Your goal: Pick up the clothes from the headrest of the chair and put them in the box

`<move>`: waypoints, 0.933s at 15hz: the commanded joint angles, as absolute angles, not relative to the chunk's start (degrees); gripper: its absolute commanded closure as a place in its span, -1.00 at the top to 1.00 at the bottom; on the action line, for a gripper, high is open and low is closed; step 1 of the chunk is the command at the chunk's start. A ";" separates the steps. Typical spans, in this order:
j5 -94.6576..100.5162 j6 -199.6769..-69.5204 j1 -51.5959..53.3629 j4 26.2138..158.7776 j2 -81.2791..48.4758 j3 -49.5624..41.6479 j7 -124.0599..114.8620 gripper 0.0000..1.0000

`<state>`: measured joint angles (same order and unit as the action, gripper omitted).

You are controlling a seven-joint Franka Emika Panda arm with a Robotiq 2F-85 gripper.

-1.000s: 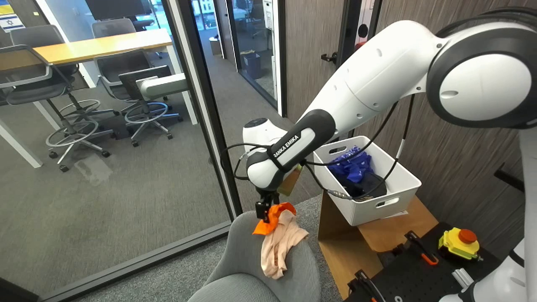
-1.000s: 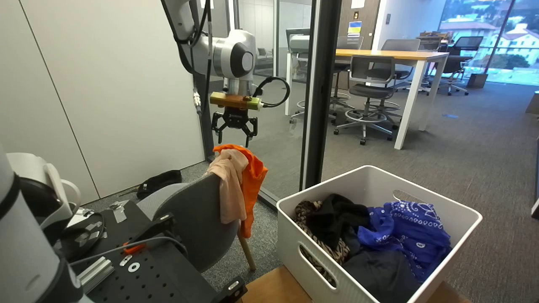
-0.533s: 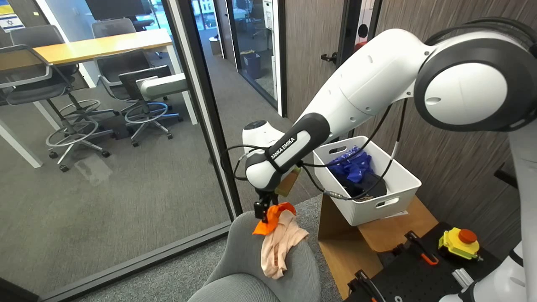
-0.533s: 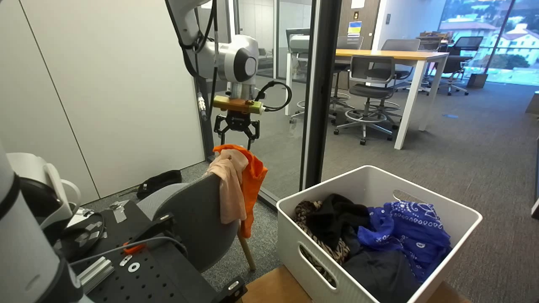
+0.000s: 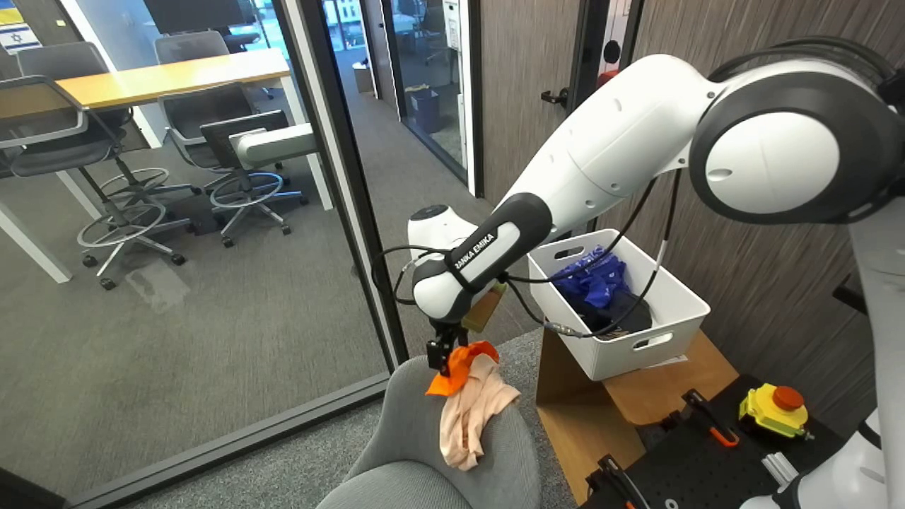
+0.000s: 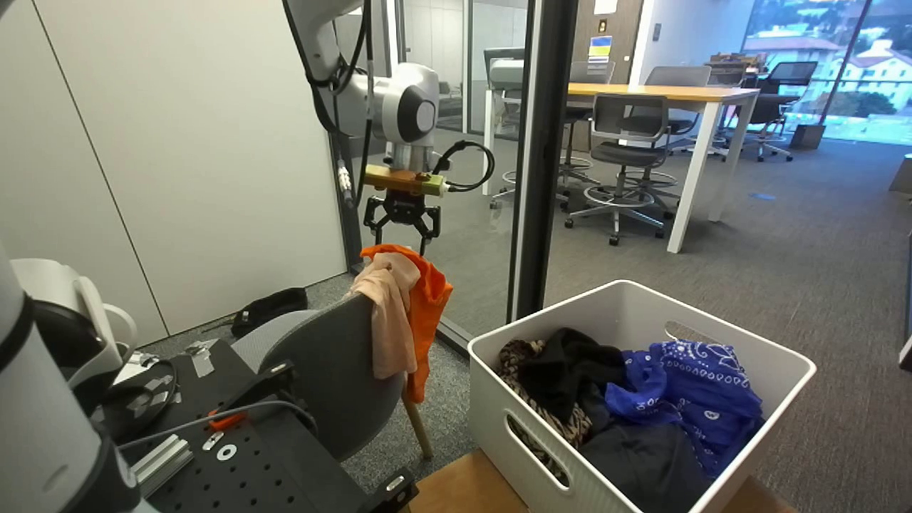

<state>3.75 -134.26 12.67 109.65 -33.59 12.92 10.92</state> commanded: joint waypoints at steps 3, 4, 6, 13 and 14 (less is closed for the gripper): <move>3.14 -134.52 12.63 107.88 -34.63 12.85 10.53 1.00; 3.13 -134.65 12.60 107.87 -34.69 12.86 10.58 0.50; 3.13 -134.74 12.59 107.82 -34.79 12.88 10.64 0.31; 3.17 -134.89 12.48 107.62 -34.98 12.74 10.71 -0.73; 3.15 -134.90 12.42 107.54 -34.97 12.67 10.72 -0.83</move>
